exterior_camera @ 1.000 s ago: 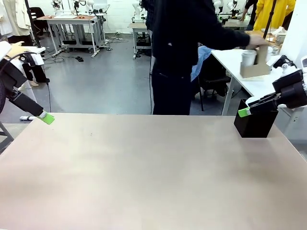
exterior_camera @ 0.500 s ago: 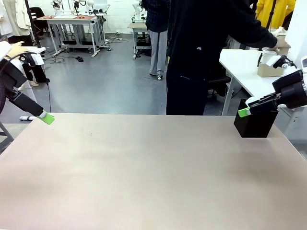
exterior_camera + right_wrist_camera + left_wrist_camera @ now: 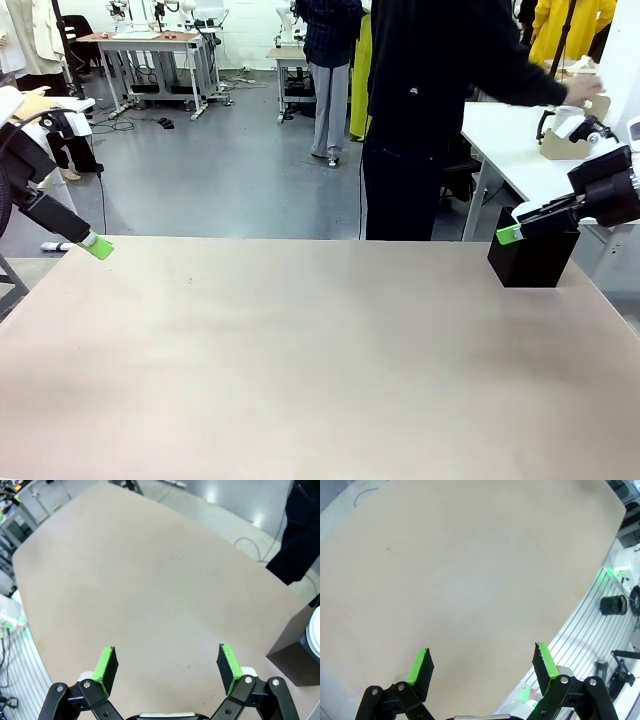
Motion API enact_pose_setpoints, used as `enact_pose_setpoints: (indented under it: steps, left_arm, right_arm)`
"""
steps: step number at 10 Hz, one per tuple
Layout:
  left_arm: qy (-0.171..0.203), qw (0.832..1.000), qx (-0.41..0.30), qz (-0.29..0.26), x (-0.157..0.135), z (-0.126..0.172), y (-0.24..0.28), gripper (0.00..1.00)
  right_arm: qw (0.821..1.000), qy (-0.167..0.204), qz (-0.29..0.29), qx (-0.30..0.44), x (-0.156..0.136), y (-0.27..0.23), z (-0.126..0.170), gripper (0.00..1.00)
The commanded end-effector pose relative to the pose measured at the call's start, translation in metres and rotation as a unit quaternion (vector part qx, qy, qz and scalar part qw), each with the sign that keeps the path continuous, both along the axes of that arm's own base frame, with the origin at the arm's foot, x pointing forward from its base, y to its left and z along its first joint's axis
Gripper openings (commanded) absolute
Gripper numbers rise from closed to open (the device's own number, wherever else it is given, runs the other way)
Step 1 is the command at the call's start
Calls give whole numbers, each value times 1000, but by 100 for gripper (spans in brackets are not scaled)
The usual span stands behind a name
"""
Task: Pour a drink into a cup and package it in a carrier.
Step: Insert the held 600 ml Paper Cup into the Cup Carrier.
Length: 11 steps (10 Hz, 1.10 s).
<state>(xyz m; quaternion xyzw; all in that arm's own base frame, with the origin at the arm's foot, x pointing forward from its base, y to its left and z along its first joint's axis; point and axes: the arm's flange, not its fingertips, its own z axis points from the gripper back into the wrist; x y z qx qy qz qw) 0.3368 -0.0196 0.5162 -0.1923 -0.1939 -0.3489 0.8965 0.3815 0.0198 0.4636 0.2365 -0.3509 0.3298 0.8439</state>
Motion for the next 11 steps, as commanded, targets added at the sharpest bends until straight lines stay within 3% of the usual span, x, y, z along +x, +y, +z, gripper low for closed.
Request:
enact_pose_setpoints:
  steps: [1,11]
  left_arm:
    - [1,1000,-4,-2,-1,1,0,100]
    - [1,1000,-4,-2,-1,1,0,100]
  right_arm:
    - [1000,9,-9,-3,-2,1,-1,100]
    - [1000,9,-9,-3,-2,1,-1,100]
